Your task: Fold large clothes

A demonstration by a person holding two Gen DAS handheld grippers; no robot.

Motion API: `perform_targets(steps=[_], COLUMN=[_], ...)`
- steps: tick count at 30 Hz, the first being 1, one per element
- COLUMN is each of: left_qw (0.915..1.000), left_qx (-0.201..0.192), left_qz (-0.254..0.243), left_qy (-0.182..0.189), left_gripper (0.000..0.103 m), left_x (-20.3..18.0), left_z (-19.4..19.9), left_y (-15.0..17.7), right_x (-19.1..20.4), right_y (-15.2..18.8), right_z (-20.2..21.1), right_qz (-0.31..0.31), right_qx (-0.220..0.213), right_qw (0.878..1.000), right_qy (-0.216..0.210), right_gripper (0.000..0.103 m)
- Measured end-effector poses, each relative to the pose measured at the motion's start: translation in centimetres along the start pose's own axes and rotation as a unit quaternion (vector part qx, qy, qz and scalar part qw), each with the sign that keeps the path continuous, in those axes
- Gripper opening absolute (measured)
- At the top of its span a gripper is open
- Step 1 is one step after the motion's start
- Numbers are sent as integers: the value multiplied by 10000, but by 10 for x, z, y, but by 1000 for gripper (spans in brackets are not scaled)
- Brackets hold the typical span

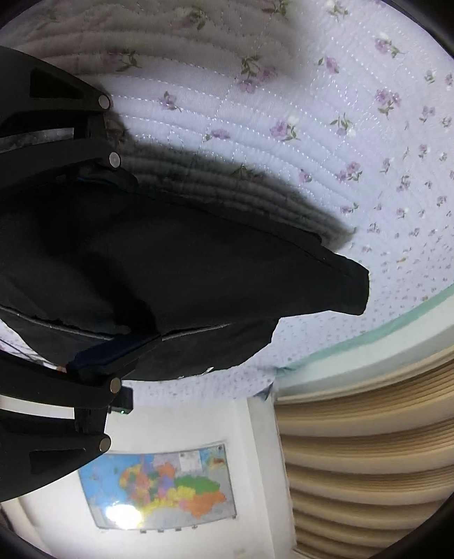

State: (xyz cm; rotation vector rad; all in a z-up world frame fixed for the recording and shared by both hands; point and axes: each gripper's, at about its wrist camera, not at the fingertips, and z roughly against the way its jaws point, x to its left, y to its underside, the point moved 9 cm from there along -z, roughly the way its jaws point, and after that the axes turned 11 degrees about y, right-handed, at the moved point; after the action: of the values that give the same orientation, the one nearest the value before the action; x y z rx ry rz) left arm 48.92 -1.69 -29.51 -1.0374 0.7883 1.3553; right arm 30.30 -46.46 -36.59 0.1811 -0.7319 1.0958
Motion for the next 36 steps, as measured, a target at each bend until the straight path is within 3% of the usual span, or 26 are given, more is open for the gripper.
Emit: perform_targets(steps=[12,15,17,18,21,25,29,36], left_qw=[9997,9998,9997,9989,9972,9933,9902,9804], left_qx=[234,194,127,73,-144,-428,-626,-851], left_qz=[-20,-53,-204,-339,-521,-940,-1201,-1769], left_qy=[-42,38,-52,-315,-516,-516,-340,-153], left_gripper=[71,71,64,50,37,26,21,20], left_x=[0,3,2,3,-3,-40,-86,-179], left_z=[-18,-13,-14,-14,-9,3,20,72], left_y=[2,2,1,2,4,14,34,104], right_x=[26,26,27,29,43,57,77,130], right_y=[-13,-11,-10,-9,-9,-8,-1,38], right_z=[-47,-44,-40,-38,-34,-17,6,36], right_qz=[547,629,716,761,941,962,1182,1345], right_qx=[291,197,110,55,-104,-294,-603,-915], right_qw=[9976,9972,9967,9965,9947,9938,9898,9864], right_qy=[312,346,378,354,402,468,521,214], right_gripper=[97,90,82,76,66,42,38,37])
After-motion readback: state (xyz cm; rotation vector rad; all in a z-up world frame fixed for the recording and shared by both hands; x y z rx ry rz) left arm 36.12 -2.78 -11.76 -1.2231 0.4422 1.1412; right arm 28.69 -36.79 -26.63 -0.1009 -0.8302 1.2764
